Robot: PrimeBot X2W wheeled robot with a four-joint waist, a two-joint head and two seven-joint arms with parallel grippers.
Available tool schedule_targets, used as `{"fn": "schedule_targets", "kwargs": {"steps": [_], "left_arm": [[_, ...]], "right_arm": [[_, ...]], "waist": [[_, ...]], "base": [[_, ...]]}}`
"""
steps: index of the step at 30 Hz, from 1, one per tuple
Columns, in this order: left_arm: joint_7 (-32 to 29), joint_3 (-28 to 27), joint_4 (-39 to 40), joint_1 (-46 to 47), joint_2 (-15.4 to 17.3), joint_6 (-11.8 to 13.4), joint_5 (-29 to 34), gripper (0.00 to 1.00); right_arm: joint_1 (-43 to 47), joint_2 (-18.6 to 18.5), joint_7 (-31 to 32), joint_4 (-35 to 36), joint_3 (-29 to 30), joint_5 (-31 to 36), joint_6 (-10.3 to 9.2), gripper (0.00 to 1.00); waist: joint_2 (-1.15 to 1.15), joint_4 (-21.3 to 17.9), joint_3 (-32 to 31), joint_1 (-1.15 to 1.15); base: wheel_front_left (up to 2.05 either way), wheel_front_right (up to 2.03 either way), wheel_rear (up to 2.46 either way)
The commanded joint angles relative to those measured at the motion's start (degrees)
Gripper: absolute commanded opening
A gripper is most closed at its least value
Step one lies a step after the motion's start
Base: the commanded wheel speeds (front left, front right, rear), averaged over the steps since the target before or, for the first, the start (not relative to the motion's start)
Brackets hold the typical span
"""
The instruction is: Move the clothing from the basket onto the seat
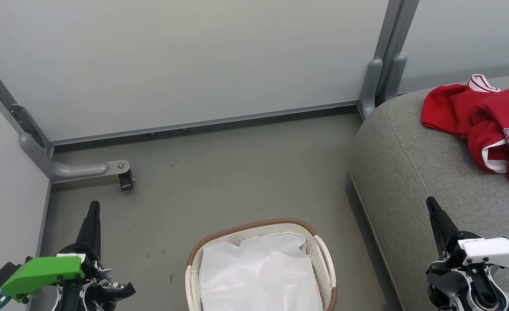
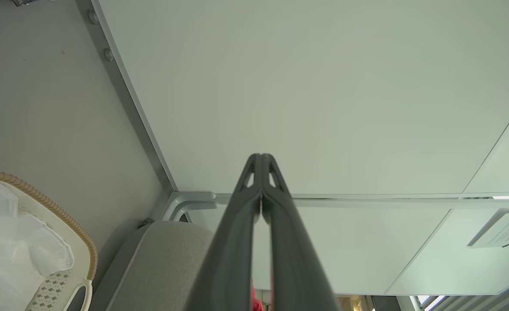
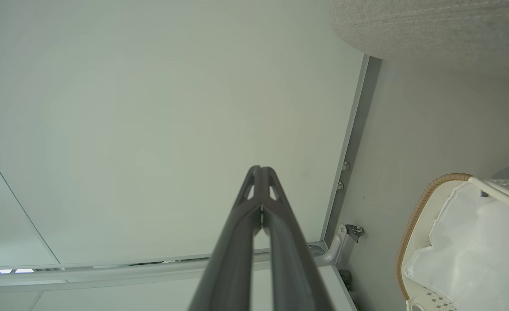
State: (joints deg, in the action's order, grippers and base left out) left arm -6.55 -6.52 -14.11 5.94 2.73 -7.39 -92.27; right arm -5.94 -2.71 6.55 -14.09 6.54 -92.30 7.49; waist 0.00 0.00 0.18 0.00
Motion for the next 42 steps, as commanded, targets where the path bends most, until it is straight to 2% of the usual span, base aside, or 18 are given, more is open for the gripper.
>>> {"fn": "schedule_targets", "kwargs": {"steps": [1,42], "left_arm": [[-0.18,-0.15,0.14,0.65,0.27,-0.24,-0.26,0.00],[-0.17,-0.13,0.14,0.64,0.27,-0.25,-0.27,0.00]], "right_arm": [[-0.48,-0.32,0.17,0.22,0.12,-0.21,0.00,0.00],[-0.48,-0.32,0.16,0.22,0.11,-0.22,0.00,0.00]], "waist": [[0.00,0.00,0.00,0.00],[0.00,0.00,0.00,0.00]], "base": [[0.00,0.00,0.00],[0.00,0.00,0.00]]}}
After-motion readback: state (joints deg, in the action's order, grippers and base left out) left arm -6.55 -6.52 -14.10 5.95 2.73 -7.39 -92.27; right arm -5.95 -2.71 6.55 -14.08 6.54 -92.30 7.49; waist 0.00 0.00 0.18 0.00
